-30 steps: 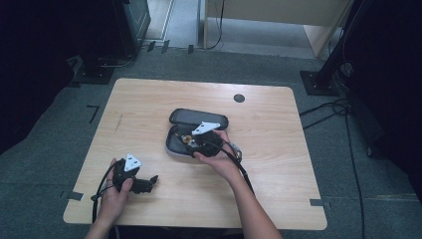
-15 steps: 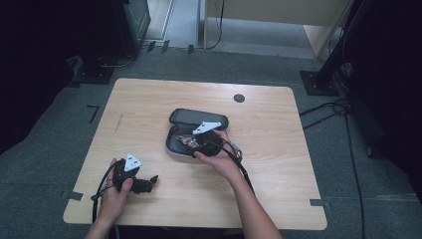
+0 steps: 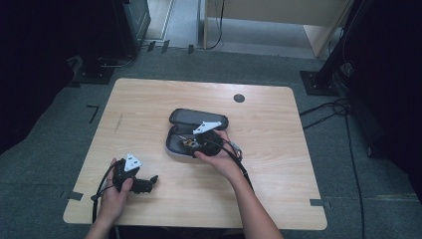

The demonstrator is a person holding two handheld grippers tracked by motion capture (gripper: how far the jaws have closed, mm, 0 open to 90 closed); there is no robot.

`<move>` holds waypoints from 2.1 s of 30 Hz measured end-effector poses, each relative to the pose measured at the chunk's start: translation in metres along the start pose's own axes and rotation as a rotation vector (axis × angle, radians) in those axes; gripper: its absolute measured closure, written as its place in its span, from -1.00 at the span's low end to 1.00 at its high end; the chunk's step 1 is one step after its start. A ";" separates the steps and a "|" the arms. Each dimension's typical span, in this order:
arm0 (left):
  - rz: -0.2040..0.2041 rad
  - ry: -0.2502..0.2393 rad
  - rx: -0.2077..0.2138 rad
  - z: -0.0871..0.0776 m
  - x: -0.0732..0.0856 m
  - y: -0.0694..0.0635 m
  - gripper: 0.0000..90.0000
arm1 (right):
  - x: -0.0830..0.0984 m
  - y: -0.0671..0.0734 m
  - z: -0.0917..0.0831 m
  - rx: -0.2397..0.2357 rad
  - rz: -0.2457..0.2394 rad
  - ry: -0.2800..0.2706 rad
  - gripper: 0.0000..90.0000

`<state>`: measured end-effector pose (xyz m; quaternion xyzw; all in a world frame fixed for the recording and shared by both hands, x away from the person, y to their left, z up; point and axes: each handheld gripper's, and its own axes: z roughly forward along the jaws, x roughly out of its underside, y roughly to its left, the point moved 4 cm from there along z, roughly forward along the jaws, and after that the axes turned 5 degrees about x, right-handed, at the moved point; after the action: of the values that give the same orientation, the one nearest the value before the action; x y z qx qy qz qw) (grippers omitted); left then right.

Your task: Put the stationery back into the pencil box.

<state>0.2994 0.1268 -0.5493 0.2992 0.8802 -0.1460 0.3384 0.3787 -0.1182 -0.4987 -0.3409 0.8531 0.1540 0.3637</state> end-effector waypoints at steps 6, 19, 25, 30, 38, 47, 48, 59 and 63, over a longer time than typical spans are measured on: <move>0.000 0.000 0.000 0.000 0.000 0.000 -1.00 | 0.000 -0.001 0.002 0.002 0.010 0.003 -0.09; 0.000 0.000 0.000 0.000 0.000 0.000 -1.00 | -0.001 -0.004 -0.004 -0.007 0.036 -0.024 -0.14; 0.002 0.000 -0.001 0.000 0.000 0.000 -1.00 | -0.003 -0.005 -0.020 0.012 0.058 -0.052 -0.44; 0.002 0.000 0.000 0.000 0.000 0.000 -1.00 | 0.001 -0.010 -0.034 0.072 0.064 -0.068 -0.86; -0.001 0.000 0.000 0.000 0.000 0.000 -1.00 | 0.016 -0.027 -0.070 0.157 0.125 -0.133 -1.00; -0.004 -0.003 0.000 0.000 0.000 0.000 -1.00 | 0.043 -0.045 -0.104 0.202 0.165 -0.156 -1.00; -0.003 -0.003 0.000 0.000 0.000 0.000 -1.00 | 0.046 -0.046 -0.106 0.206 0.169 -0.157 -1.00; -0.001 -0.002 0.000 0.000 0.000 0.000 -1.00 | 0.085 -0.064 -0.128 0.255 0.236 -0.156 -1.00; -0.001 -0.001 -0.001 0.000 0.000 0.000 -1.00 | 0.102 -0.070 -0.132 0.272 0.258 -0.144 -1.00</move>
<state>0.2993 0.1266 -0.5494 0.2984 0.8802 -0.1462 0.3389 0.3079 -0.2844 -0.4827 -0.1644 0.8745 0.1065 0.4438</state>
